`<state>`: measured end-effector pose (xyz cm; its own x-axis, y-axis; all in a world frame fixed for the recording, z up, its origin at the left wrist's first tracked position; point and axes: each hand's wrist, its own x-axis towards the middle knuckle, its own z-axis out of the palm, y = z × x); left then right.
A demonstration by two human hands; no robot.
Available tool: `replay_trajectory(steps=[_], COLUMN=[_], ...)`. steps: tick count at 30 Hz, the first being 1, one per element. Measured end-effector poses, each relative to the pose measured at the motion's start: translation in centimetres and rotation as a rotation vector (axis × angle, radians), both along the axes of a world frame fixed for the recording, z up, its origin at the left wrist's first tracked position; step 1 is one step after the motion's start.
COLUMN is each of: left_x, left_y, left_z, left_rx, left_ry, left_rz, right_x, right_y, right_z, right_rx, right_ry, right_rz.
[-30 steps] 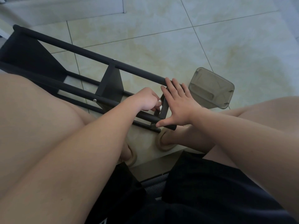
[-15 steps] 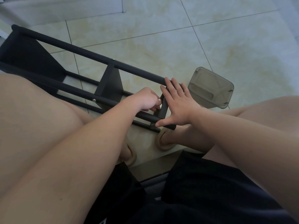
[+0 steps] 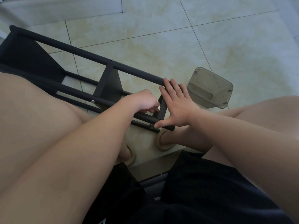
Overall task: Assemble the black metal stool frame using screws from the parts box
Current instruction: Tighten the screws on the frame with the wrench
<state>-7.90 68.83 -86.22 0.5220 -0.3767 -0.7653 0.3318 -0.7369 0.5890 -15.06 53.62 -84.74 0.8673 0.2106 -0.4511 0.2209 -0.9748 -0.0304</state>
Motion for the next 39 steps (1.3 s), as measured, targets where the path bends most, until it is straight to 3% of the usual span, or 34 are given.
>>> replay_trajectory(steps=[14,22,39], left_x=[-0.2,-0.2,0.1], left_y=[-0.2,-0.1,0.7], left_z=[0.5,1.1,2.2], left_rx=[0.023,0.04,0.099], left_ry=[-0.031,0.064,-0.026], left_rz=[0.01,0.015,-0.273], right_x=[0.4,0.0,0.1], right_y=[-0.3,0.0,-0.2], right_z=[0.0,-0.1,-0.1], right_rx=[0.004,0.001,0.006], right_ry=[0.019,0.01,0.012], right_rz=[-0.001,0.003,-0.001])
